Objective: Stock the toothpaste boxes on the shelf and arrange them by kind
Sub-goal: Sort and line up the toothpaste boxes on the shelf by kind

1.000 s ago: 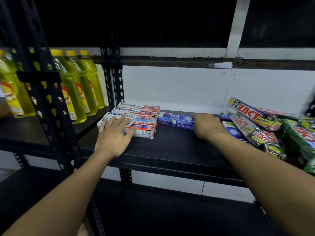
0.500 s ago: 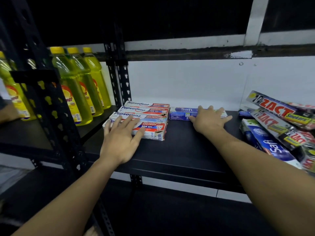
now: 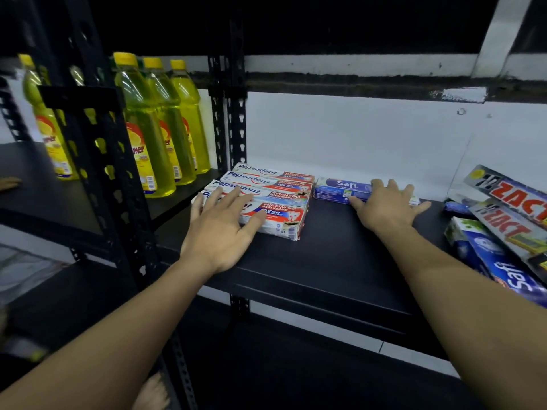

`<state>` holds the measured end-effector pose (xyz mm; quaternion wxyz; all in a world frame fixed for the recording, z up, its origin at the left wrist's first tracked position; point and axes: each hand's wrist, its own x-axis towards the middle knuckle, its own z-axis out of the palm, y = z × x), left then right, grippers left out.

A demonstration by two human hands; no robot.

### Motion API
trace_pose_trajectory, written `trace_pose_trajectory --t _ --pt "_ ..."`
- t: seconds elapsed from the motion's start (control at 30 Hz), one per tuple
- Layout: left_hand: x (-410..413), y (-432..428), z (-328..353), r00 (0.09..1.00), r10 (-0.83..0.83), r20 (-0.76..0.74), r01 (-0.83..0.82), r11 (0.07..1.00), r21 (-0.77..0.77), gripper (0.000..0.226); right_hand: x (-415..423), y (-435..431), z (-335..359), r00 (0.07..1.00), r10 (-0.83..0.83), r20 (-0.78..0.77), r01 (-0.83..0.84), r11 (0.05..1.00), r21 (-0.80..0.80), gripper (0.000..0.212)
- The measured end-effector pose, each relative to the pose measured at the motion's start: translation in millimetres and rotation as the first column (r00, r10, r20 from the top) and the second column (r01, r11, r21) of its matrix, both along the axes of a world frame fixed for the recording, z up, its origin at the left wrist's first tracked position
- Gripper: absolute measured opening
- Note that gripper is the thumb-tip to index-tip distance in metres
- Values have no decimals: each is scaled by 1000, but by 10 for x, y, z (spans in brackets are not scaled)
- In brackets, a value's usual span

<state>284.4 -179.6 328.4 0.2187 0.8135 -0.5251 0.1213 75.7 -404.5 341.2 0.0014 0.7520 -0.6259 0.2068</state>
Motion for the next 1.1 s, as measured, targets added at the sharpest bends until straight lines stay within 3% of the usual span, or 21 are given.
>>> trace_pose_trajectory --t 0.13,0.43,0.77,1.1 --pt "-15 9 -1 1000 -2 5 2 1000 9 73 6 -90 34 999 40 33 -42 999 35 60" --pt "-5 -3 0 1000 -10 -1 10 1000 -7 75 -1 -122 -42 997 66 29 -65 997 -36 66" --pt "-11 6 11 1000 -2 -9 2 1000 -4 76 -32 -88 -48 992 125 -30 -126 992 -27 39" --pt "0 0 10 1000 1 -10 -1 1000 -7 75 -34 -78 -31 991 130 -34 -131 991 -23 31"
